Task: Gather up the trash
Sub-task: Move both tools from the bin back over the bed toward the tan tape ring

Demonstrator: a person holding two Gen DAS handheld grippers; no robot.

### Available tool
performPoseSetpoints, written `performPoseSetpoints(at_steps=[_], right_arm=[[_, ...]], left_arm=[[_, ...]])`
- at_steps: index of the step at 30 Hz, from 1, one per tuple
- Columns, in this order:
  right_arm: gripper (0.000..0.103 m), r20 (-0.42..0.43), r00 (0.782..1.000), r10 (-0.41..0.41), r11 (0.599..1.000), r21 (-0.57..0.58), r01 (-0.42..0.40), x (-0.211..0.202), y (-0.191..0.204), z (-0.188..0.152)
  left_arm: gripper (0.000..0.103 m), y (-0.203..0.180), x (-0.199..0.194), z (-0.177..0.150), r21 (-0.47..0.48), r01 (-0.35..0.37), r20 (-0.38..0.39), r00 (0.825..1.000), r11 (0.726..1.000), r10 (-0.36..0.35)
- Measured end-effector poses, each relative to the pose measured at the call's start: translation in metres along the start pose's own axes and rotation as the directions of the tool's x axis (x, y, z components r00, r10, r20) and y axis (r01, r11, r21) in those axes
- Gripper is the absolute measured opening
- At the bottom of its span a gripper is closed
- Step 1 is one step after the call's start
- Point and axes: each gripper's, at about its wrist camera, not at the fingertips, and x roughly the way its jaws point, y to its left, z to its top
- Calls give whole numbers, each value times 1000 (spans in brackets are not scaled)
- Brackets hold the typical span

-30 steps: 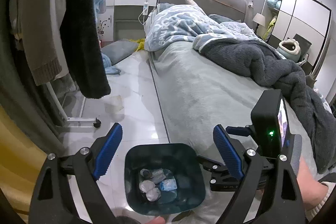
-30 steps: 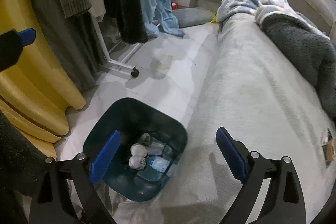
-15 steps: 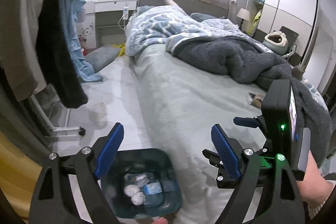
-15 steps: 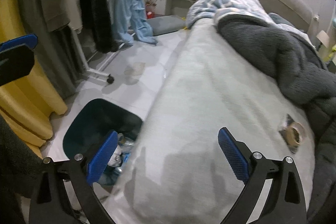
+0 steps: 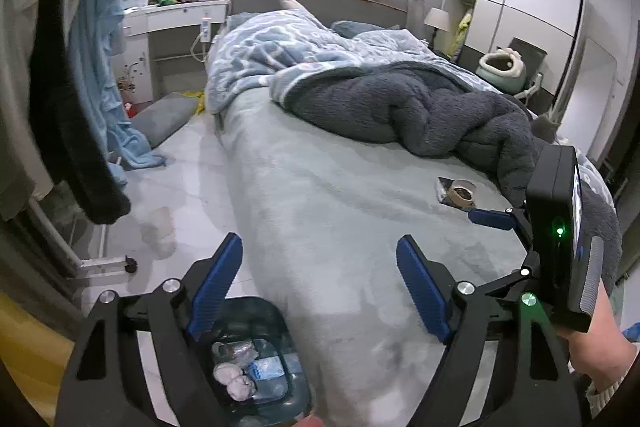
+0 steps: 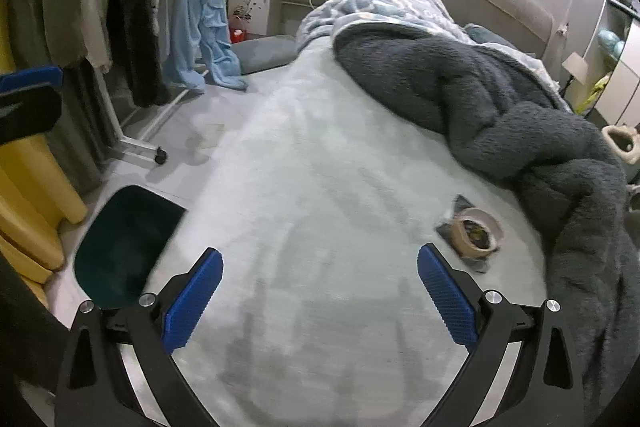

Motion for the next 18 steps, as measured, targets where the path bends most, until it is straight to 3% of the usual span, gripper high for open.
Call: performPoseSetpoints(at_steps=[5, 18], right_arm=[[99, 11, 998, -57, 998, -17, 57, -3, -28, -3], [99, 27, 993, -115, 992, 64, 113, 8, -95, -17]], left_arm=[[82, -13, 16, 4, 28, 16, -8, 1000, 999, -16], [87, -40, 80, 12, 50, 66, -65, 996, 997, -62]])
